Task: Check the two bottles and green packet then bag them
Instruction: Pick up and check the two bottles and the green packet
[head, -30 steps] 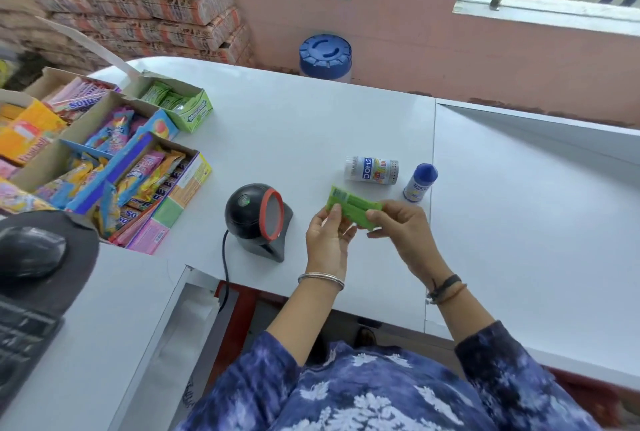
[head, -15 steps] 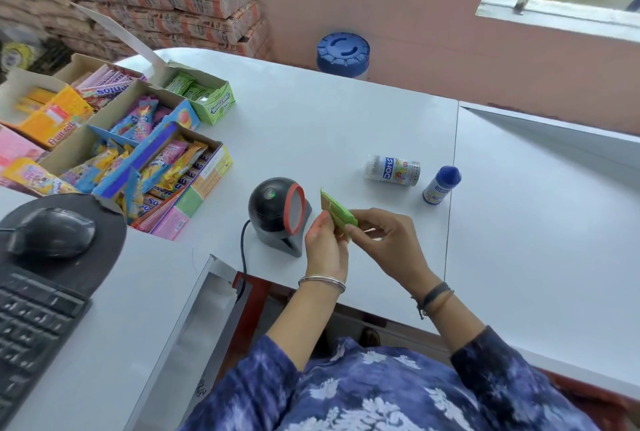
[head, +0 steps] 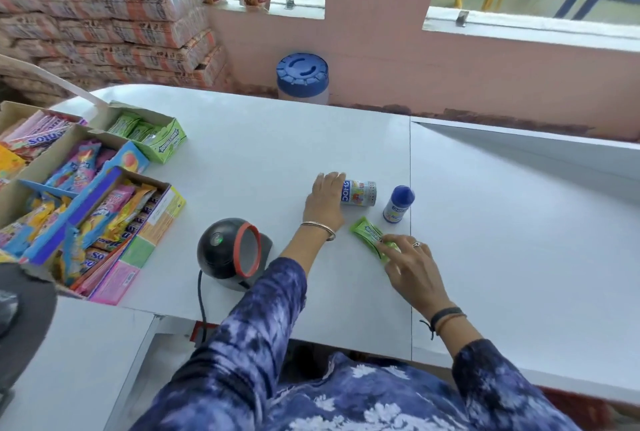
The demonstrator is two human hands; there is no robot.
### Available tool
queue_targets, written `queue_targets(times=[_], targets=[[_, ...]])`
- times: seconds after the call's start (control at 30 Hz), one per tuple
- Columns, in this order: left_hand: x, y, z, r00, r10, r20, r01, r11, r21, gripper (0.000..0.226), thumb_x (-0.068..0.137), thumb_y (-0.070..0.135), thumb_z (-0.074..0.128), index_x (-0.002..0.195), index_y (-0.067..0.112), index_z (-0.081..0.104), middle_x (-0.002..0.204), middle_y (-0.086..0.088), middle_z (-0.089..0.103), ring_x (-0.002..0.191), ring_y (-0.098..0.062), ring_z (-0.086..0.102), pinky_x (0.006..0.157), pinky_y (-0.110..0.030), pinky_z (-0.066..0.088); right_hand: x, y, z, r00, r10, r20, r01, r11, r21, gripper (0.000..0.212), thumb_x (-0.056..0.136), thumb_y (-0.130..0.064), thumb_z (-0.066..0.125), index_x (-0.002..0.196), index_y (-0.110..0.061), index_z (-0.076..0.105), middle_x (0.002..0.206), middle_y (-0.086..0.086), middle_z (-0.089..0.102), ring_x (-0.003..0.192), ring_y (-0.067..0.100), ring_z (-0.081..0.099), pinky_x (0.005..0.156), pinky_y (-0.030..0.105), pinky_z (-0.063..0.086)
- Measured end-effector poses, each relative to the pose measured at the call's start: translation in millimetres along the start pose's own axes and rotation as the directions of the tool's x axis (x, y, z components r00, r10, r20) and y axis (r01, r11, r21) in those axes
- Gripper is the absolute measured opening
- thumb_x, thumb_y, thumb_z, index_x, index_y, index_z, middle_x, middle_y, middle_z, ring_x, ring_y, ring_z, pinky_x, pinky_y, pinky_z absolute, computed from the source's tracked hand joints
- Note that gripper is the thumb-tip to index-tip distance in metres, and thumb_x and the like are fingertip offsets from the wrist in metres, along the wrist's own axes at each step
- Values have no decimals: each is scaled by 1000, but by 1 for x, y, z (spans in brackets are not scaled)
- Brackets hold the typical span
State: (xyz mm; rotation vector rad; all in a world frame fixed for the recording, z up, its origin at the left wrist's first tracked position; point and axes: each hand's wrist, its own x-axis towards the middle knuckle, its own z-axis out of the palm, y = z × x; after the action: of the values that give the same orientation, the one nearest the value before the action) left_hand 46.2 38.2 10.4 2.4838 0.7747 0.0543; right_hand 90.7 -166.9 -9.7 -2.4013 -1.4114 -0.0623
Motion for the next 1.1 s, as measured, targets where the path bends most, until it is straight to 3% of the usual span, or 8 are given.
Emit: queue_targets(times=[0.17,0.33,0.4,0.47,0.6,0.73,0.9,1.1], targets=[[-7,-8,-16,994,1,-111,-38,945,-326,53,64,3,67,115,7,54,115,-16,50,105,-29,53,88,-31,46,9,-11,-10,999,26,-24,-22,985,173,43,72,-9,43,109,-15,64,108,5,67,98,26,61,83,24,36],[-43,4,-52,985,-33,-167,-62,844,-533,54,59,21,74,107,18,50,98,-4,58,82,-19,57,69,-20,48,44,-39,-38,999,47,-2,-39,867,496,55,80,-18,59,132,-13,44,130,-1,49,122,10,43,103,25,38],[-58,10,-64,993,-53,-103,-13,834,-552,59,61,24,78,108,17,43,89,-5,58,73,-20,58,66,-27,51,58,-52,-49,974,78,213,-200,737,646,68,80,-30,68,138,-20,34,131,-8,46,118,8,47,99,19,41],[-70,15,-67,992,-94,-83,25,797,-603,56,67,33,77,108,17,41,82,-3,58,68,-16,57,65,-30,51,67,-57,-56,936,63,347,-314,599,737,60,79,-28,72,131,-23,43,120,-3,61,106,17,61,91,29,53],[-93,15,-56,955,-288,-76,66,452,-889,27,85,47,48,94,22,43,86,-4,61,73,-20,61,73,-36,50,67,-55,-63,919,40,392,-390,227,892,45,78,-17,63,120,-3,53,104,8,67,93,14,66,76,23,55],[-135,31,-25,969,-243,-50,67,449,-891,52,73,34,64,111,18,32,105,5,47,89,-13,60,76,-22,53,63,-54,-61,910,97,403,-409,53,911,56,74,-23,61,120,6,51,113,18,62,97,25,61,83,33,53],[-147,49,5,957,-284,-55,64,393,-917,61,70,6,76,103,28,30,116,0,47,98,-17,62,82,-22,53,57,-65,-56,896,172,409,-420,35,907,51,71,-31,65,114,-4,57,103,11,65,91,20,63,81,31,52],[-153,27,-2,908,-419,-13,-27,-26,-999,41,83,-2,59,109,25,45,116,-7,53,91,-14,64,81,-22,54,64,-101,-50,903,265,339,-398,215,892,45,76,-25,74,111,-17,47,105,6,63,95,23,64,75,30,55]])
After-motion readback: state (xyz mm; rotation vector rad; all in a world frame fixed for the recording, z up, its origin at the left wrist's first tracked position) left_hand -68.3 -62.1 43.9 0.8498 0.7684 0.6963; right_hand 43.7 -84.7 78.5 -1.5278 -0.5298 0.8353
